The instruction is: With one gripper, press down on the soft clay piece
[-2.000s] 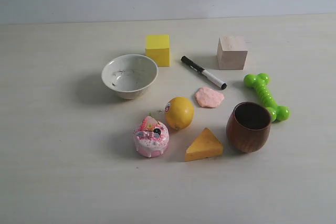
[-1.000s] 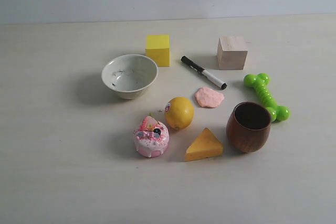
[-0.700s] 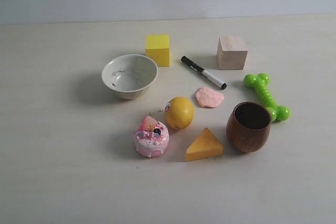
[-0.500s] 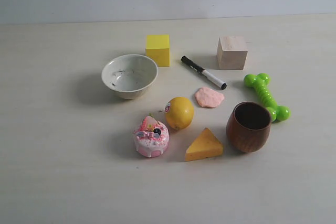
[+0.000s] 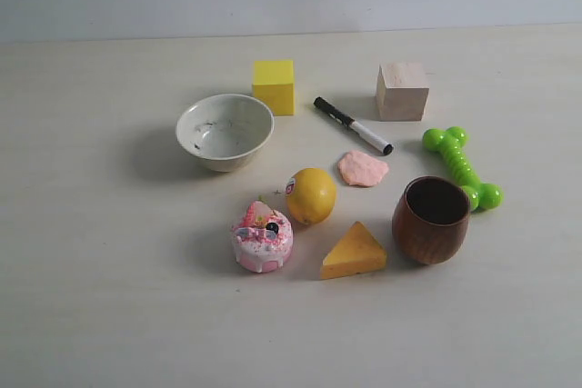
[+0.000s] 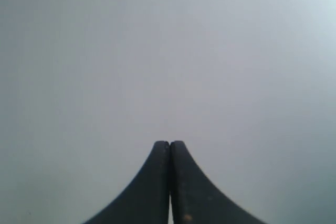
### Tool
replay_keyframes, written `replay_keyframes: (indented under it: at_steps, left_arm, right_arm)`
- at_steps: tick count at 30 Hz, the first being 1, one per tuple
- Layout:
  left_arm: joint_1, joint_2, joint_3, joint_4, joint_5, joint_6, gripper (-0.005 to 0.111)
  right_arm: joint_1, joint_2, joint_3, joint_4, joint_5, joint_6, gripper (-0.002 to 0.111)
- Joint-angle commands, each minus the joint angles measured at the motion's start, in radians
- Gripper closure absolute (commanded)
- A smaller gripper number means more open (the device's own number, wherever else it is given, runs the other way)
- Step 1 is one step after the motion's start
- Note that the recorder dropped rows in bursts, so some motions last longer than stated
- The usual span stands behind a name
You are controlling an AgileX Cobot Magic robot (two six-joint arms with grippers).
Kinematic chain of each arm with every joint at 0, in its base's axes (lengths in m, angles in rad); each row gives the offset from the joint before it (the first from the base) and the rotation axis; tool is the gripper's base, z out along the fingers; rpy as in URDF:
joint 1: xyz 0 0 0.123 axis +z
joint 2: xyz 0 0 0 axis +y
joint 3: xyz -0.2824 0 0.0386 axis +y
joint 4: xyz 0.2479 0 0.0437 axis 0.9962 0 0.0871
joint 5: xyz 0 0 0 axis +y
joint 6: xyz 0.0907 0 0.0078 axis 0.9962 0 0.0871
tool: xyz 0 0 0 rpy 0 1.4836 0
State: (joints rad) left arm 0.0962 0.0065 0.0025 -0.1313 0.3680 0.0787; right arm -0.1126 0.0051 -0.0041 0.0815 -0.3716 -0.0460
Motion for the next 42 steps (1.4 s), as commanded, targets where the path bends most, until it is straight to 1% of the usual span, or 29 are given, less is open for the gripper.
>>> replay_keyframes:
  at_steps: [1, 5, 7, 15, 21, 27, 29, 34, 39, 42]
  left_arm:
    - [-0.005, -0.007, -0.002, -0.006, -0.012, -0.003, 0.107]
    - [-0.005, -0.007, -0.002, -0.006, -0.012, -0.003, 0.107]
    - [-0.005, -0.007, -0.002, -0.006, -0.012, -0.003, 0.107]
    - [-0.005, -0.007, -0.002, -0.006, -0.012, -0.003, 0.107]
    - [-0.005, -0.007, -0.002, -0.006, -0.012, -0.003, 0.107]
    - [-0.005, -0.007, -0.002, -0.006, -0.012, -0.003, 0.107]
    - [-0.005, -0.007, -0.002, -0.006, -0.012, -0.003, 0.107]
    - [-0.005, -0.007, -0.002, -0.006, -0.012, -0.003, 0.107]
    - [-0.005, -0.007, -0.002, -0.006, -0.012, -0.003, 0.107]
    - [-0.005, -0.007, -0.002, -0.006, -0.012, -0.003, 0.107]
  right_arm:
    - [-0.004, -0.005, -0.039, -0.002, -0.047, 0.032, 0.108]
    - [-0.004, 0.019, -0.131, -0.002, -0.033, 0.032, 0.108]
    - [-0.004, 0.057, -0.199, -0.002, 0.009, 0.032, 0.108]
    - [0.003, 0.309, -0.476, -0.014, 0.269, 0.046, 0.108]
    - [0.088, 0.5, -0.612, -0.014, 0.394, 0.046, 0.108]
    - [0.193, 0.697, -0.745, -0.014, 0.548, -0.039, 0.108]
    - [0.225, 0.764, -0.78, -0.014, 0.582, -0.067, 0.108]
    - [0.3, 0.94, -0.839, -0.006, 0.644, -0.065, 0.108]
    - [0.311, 1.013, -0.841, 0.099, 0.661, -0.039, 0.108]
    - [0.311, 1.027, -0.841, 0.149, 0.605, -0.037, 0.108]
